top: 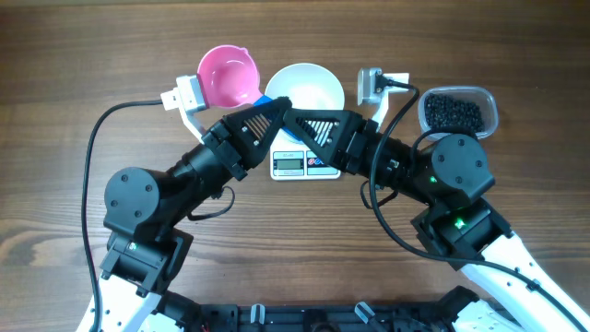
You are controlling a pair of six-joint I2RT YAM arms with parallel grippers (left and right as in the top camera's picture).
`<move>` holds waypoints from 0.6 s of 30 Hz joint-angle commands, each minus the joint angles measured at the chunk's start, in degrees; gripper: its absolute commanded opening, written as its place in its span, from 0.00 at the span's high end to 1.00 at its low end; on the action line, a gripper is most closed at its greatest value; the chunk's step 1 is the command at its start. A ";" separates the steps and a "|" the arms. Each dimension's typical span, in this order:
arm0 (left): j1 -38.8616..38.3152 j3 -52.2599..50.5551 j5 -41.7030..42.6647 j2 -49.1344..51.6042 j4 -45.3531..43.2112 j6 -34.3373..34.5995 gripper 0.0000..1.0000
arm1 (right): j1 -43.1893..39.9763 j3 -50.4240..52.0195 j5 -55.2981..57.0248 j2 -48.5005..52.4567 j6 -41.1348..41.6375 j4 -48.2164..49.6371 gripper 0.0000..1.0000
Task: Scoop item into bowl and weigh 150g on scale
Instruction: 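Lift the pink scoop with left gripper toward the right gripper, then grasp the blue handle with right gripper beside the left gripper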
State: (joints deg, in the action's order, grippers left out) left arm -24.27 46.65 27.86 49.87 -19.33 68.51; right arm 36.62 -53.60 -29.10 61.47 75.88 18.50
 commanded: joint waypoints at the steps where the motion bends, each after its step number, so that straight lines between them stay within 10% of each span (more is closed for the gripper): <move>1: -0.26 0.42 -2.23 -0.68 -0.35 0.55 0.96 | 0.17 -0.28 -1.09 0.24 0.81 0.39 0.68; 18: -0.28 0.42 -4.79 -0.68 1.16 0.59 0.96 | 0.17 -0.28 -1.16 0.24 2.32 1.38 0.73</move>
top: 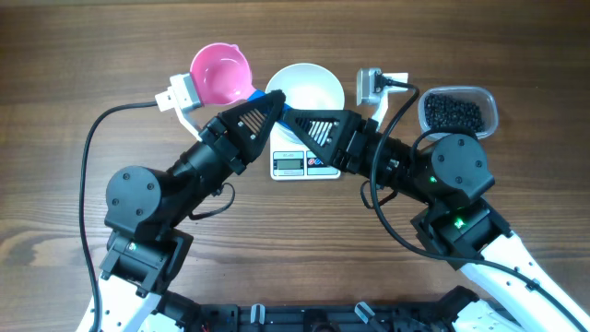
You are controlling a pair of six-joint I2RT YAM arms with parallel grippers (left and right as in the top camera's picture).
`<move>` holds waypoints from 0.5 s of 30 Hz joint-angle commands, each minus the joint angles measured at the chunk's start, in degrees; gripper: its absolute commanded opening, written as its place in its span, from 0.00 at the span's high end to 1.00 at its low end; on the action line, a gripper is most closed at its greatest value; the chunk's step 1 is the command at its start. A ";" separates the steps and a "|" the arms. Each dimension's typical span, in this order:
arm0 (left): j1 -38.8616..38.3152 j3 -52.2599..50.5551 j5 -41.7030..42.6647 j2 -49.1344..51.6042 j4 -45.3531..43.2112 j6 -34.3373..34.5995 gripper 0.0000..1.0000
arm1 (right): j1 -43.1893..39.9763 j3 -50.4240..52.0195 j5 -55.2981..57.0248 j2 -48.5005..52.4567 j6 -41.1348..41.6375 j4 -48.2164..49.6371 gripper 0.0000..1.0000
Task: Scoop item into bowl and weigh 150g on scale
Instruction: 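Grasp the blue handle with right gripper beside the left gripper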
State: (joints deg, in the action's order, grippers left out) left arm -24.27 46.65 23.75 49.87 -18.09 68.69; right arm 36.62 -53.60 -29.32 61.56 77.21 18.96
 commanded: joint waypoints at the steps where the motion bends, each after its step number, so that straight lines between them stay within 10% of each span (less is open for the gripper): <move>1: -0.28 0.42 -0.68 -0.68 -0.09 0.42 0.96 | 0.17 -0.28 -1.01 0.15 0.98 0.94 0.73; 15: -0.42 0.42 -0.42 -0.68 -0.11 0.66 0.96 | 0.17 -0.28 -1.60 0.17 1.44 0.96 0.81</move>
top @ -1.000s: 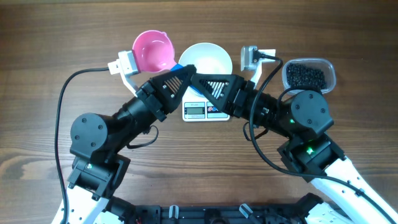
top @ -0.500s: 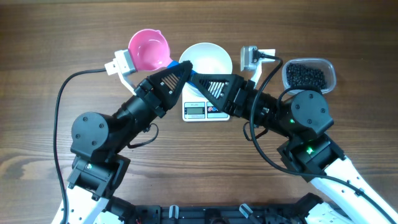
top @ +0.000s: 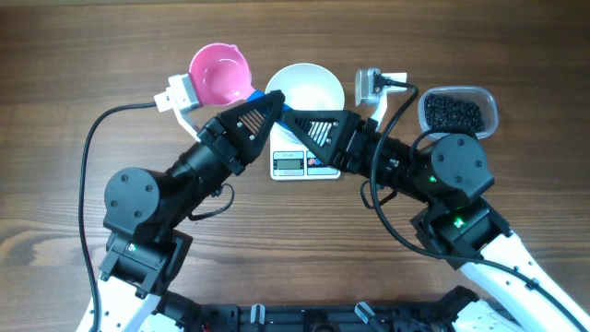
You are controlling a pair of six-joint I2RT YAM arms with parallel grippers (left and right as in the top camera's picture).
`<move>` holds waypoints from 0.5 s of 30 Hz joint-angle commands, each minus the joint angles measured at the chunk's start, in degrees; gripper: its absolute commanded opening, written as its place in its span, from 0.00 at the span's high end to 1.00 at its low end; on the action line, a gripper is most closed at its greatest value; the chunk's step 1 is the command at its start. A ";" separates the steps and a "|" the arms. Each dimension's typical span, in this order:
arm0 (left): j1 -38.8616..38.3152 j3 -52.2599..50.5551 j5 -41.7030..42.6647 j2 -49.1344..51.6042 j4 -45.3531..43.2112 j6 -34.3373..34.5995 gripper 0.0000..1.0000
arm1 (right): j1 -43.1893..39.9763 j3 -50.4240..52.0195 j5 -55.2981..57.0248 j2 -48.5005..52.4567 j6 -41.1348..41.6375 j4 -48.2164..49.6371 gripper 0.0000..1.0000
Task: Scoop item into bowl and weigh 150g on scale
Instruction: 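Grasp the blue handle with right gripper beside the left gripper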
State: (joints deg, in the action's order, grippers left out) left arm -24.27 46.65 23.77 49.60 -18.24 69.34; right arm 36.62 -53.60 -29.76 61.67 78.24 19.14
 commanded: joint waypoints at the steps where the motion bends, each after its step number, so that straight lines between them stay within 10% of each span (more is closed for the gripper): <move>1: -0.52 0.42 -0.42 -0.42 0.07 0.00 0.96 | 0.17 -0.28 -1.16 0.07 0.42 0.79 0.81; 15: -1.14 0.42 0.24 -0.31 0.09 0.15 0.96 | 0.17 -0.28 -1.33 0.07 1.40 1.16 0.84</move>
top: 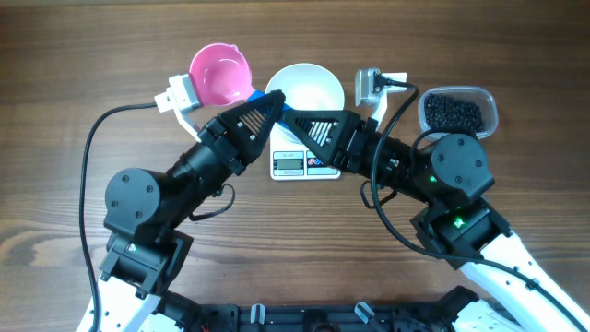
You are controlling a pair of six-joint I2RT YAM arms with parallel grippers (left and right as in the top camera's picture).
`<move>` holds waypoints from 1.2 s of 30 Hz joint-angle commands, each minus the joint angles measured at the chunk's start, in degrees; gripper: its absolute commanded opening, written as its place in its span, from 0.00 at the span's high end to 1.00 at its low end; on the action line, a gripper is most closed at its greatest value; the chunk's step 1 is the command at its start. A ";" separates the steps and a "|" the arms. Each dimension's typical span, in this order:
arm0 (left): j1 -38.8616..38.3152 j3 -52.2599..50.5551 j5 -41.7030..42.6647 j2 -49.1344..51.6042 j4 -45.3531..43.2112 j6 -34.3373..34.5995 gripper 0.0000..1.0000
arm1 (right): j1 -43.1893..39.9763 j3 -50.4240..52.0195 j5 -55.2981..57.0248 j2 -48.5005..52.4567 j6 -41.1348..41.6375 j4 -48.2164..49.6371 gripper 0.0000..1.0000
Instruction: Scoop item into bowl and weigh 150g on scale
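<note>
A pink scoop (219,74) with a blue handle (261,94) sits at the back left, beside the white bowl (309,85). The bowl stands on a small scale (300,164) whose display faces front. My left gripper (277,100) reaches to the bowl's left rim and seems shut on the scoop's blue handle. My right gripper (291,114) points left, its tip just below the left one, over the scale. Whether its fingers are open or shut does not show. A clear tub of black beans (454,112) stands at the back right.
Both arms cross over the scale and hide most of it. A black cable (92,157) loops across the left of the wooden table (74,55). White wrist cameras (371,85) stick up next to the bowl.
At first the pink scoop lay close against the white bowl's left side. By 1.0 s ago my left arm and the scoop stood a little farther left, away from the bowl. Both arms have kept still since; the right arm never moved.
</note>
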State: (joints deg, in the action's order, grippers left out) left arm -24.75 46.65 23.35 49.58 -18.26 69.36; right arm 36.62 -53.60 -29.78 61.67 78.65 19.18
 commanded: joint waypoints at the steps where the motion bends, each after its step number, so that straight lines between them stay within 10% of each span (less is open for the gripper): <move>1: -0.66 0.42 0.81 -0.28 0.09 0.13 0.96 | 0.17 -0.28 -1.33 0.07 1.01 1.22 0.84; 17: -0.66 0.42 2.12 -0.28 0.09 0.15 0.96 | 0.17 -0.28 -1.79 0.07 1.01 2.27 0.79; 28: -0.66 0.42 2.14 -0.28 0.09 0.13 0.94 | 0.17 -0.28 -1.75 0.07 0.87 2.21 0.96; 29: -0.66 0.42 2.40 -0.28 0.09 0.13 0.87 | 0.17 -0.28 -1.73 0.07 0.79 2.14 0.96; 32: -0.66 0.42 3.74 -0.28 0.11 0.13 0.03 | 0.17 -0.28 -1.18 0.07 -0.59 1.09 0.96; 36: -0.66 0.42 4.68 -0.28 2.05 0.07 0.01 | 0.13 -0.28 2.19 0.04 -3.91 -1.22 0.96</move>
State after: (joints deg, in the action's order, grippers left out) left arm -25.04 46.83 26.04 49.45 -17.76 69.73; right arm 36.62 -53.60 -30.06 61.76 77.97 18.44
